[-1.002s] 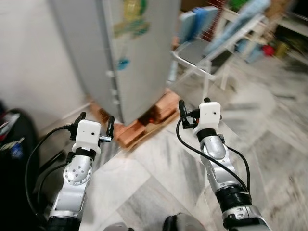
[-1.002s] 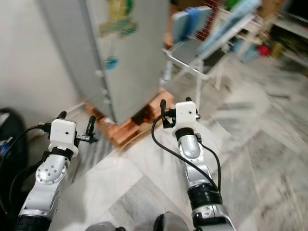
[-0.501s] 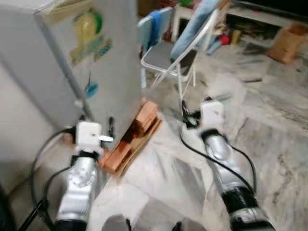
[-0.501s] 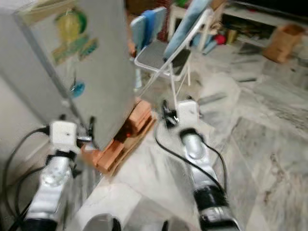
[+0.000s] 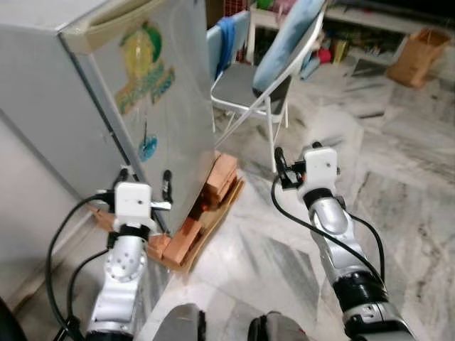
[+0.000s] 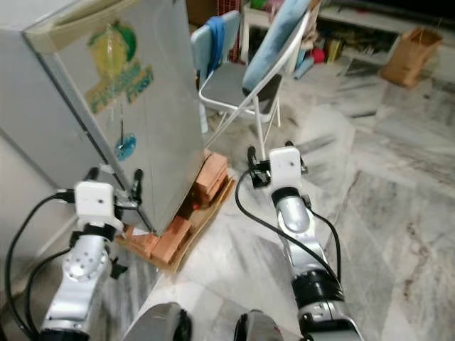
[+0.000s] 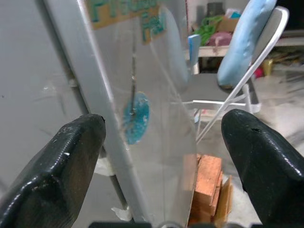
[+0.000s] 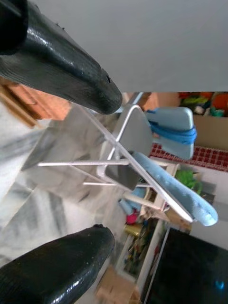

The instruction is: Restocking fridge

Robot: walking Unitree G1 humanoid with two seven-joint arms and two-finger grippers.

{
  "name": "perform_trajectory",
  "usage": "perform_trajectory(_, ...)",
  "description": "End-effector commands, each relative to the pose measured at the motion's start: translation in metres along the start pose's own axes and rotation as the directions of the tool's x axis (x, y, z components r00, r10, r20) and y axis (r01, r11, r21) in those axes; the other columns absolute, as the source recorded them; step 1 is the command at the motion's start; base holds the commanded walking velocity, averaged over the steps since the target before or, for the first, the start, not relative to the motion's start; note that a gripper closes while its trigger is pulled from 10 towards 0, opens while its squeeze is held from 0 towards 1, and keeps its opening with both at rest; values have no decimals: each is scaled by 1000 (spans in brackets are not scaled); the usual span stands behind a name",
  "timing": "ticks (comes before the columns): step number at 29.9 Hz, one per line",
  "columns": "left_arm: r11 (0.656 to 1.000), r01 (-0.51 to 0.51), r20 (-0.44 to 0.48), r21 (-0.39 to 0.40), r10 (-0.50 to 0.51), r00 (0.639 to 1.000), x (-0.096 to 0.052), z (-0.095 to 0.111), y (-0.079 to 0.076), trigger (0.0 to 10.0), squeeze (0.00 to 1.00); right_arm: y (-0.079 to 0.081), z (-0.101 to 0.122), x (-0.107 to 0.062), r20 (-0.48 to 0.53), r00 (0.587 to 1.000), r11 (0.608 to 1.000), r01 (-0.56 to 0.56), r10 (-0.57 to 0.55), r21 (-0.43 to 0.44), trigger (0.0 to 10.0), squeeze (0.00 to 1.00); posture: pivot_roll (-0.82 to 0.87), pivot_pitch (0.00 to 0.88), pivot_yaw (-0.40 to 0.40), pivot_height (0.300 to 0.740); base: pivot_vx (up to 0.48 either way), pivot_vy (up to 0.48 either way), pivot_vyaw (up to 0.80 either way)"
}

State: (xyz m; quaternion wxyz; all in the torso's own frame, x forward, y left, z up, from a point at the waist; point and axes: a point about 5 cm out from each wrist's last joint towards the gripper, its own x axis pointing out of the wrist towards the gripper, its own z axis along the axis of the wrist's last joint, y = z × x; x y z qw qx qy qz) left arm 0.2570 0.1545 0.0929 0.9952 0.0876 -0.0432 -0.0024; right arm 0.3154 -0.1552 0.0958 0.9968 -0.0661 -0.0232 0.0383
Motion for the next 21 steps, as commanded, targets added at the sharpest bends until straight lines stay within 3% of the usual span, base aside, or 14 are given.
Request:
perform_trajectory(1,1000,-9,1,2,9,1000,-2,1,6,10000,0,6,5,2,20,1000,1000,-22,22,3,10000,0,131,97,-15,740,0,0,0)
perform_trajectory(12,1000,-17,-23,-16,17,1000,-7,1,7,10000,0,4,1,-1,0,1000,1000,-21,21,-6,10000,0,133,112,-14,740,0,0,0)
perform_trajectory(21,1000,-4,-32,-8,4,999,-8,1,8,10000,0,4,-2,-5,-10,1000,1000,-26,25,-9,10000,0,134,127,-9,740,0,430,-654)
